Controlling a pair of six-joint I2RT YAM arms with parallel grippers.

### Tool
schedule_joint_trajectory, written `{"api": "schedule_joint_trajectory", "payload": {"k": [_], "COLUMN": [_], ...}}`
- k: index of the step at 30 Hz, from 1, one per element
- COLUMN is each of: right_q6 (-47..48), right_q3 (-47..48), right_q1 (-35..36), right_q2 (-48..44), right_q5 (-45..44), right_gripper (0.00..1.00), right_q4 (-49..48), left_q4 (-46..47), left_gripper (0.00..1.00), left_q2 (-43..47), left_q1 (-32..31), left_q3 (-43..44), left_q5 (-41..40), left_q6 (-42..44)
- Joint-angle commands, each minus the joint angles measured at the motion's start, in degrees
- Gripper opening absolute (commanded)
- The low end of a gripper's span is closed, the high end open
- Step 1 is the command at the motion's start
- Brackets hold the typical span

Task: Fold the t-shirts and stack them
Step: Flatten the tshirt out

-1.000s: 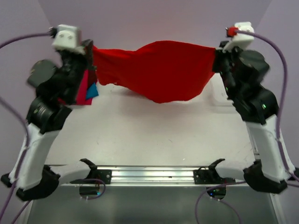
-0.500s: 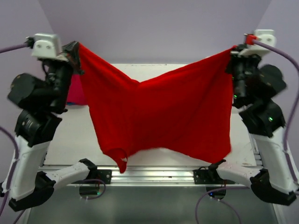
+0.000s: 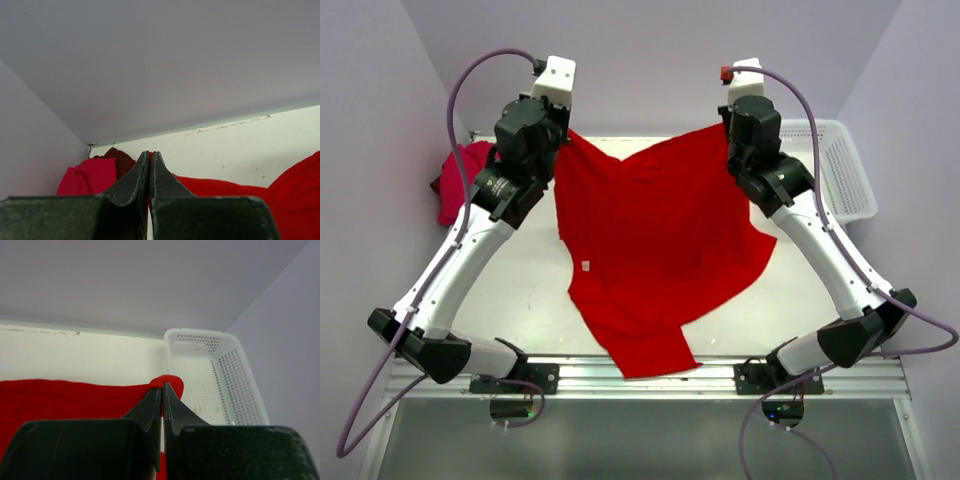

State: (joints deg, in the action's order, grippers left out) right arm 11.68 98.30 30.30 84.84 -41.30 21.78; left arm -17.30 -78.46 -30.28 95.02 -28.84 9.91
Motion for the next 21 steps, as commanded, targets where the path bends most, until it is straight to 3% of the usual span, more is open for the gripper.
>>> {"api": "schedule_joint_trajectory", "payload": {"k": [1,6,13,21], "right_q6": [-2.2,-2.9,0.7,3.6], "right_q3": [-2.1,-5.0,-10.3,-9.5], "right_q1": [-0.2,2.0,7.0,7.0], "right_q2": [-6.8,-15.4,-29.6,-38.5], "right_q5": [-1.2,2.2,4.2,5.4], "right_gripper": [0.00,0.00,0.00,0.00], "right_q4": [-4.6,-3.1,-5.5,-7.8], "left_q4": [5.0,3.2,1.2,-3.8], "left_gripper": [0.00,0.00,0.00,0.00], "left_q2": [3.1,8.7,23.6,27.5], "left_q1": [0.8,-1.7,-5.5,-5.3], "left_q3": [1.0,0.6,-5.1,3.7], "left_q5": [-1.9,-0.9,3.4,11.0], "left_q6": [0.9,0.8,-0.9,-3.3]}}
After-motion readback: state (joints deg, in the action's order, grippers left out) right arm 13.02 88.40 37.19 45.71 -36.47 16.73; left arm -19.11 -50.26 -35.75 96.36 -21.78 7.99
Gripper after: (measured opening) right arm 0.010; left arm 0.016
